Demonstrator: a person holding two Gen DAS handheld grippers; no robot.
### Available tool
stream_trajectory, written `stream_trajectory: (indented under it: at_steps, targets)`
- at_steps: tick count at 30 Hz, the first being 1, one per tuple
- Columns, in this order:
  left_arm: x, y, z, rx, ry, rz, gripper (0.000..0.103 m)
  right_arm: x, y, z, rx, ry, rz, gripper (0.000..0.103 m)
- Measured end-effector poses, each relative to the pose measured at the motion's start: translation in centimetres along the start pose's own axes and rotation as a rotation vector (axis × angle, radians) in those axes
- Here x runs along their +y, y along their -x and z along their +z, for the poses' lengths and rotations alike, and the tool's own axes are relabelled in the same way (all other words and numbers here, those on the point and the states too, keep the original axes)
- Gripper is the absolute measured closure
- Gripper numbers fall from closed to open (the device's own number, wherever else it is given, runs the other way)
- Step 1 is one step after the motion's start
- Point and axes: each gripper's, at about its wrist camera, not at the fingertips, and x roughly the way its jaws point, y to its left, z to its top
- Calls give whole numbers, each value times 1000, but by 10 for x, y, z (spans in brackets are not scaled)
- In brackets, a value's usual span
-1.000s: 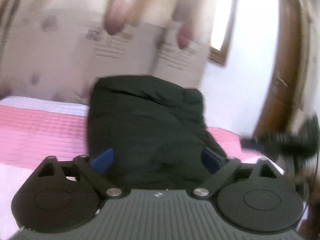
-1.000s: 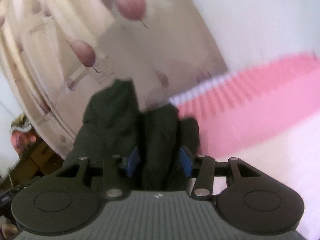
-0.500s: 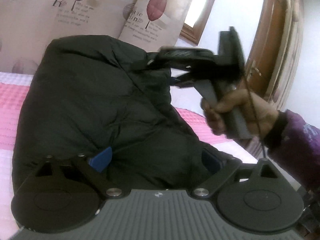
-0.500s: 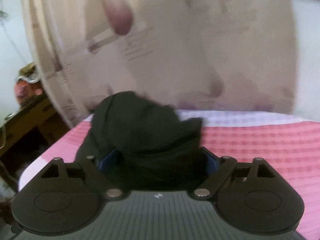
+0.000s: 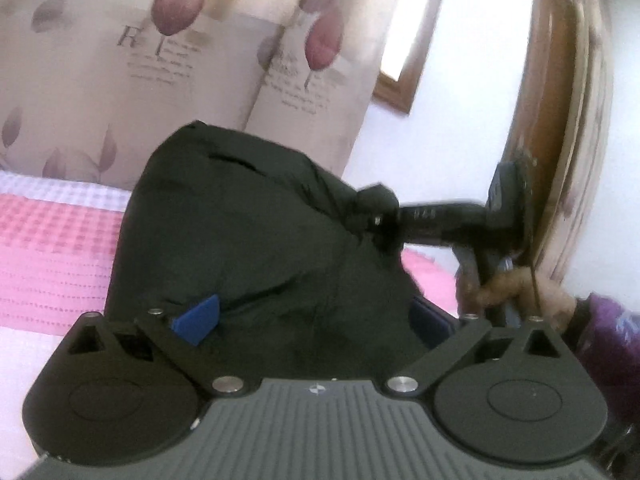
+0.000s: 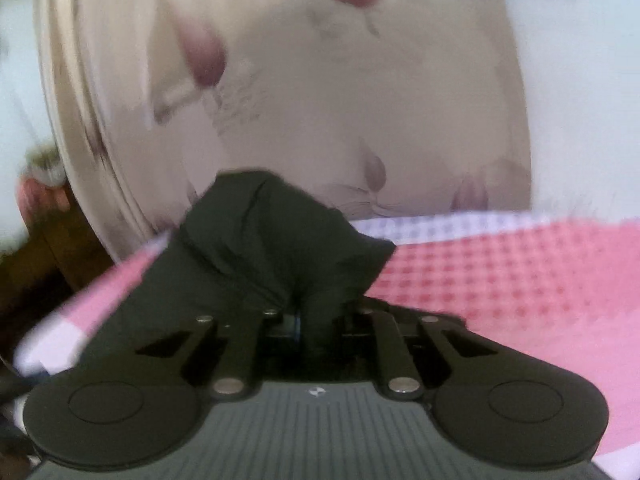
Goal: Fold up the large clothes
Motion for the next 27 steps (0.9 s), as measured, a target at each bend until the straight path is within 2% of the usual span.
stream_trajectory:
  at_steps: [5,7,9,11,13,16,18,21,22,24,27]
  targets:
    - [9,-3,-5,31,-14,19,5,-18,-20,-12,-10,-153,72,85]
    - [14,-1,-7,25,-24,42,3,-10,-37,-20,11,-146,85,85]
    - [25,2,-8,14,-2,72,1,-5,-56,-28,-2,-201,133,85]
    - [34,3,-6,13,26,75,2,3,-68,-32,-27,-193,162,85]
    - [33,6,-2,24,21,77,3,4,-71,-31,-28,-168,160,84]
    - [26,13,7,4,64,46,5,-24,-64,-28,-19,-297,244,82]
    - [20,18,14,-35,85,19,6,-36,-43,-27,-53,-337,247,78]
    - [6,14,20,-52,31,-9,6,-26,-9,-13,-118,-245,197,78]
    - [3,9,20,-43,18,-22,10,-22,0,-8,-132,-210,173,78]
    - [3,-2,19,-15,43,-52,17,-4,19,8,-172,-96,114,78]
    - [4,-15,12,24,101,-95,19,32,27,33,-193,55,132,78]
